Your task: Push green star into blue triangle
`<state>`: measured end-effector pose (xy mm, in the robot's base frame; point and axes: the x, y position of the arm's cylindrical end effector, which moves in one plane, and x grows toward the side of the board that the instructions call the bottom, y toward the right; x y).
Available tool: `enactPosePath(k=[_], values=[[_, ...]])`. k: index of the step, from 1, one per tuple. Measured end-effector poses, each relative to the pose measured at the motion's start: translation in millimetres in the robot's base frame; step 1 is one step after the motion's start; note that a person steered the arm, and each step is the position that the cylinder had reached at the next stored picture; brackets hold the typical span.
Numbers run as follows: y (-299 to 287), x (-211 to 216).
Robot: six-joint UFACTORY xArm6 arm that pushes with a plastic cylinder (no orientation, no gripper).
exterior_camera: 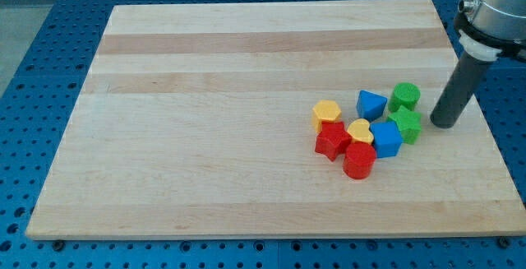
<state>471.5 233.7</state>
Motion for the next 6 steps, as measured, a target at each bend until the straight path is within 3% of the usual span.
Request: enactPosePath(k=[1, 3, 5, 6], values=[[-0.1, 47.3], [-6.2, 65.0], [-37.8, 63.8], [-37.8, 27.3]])
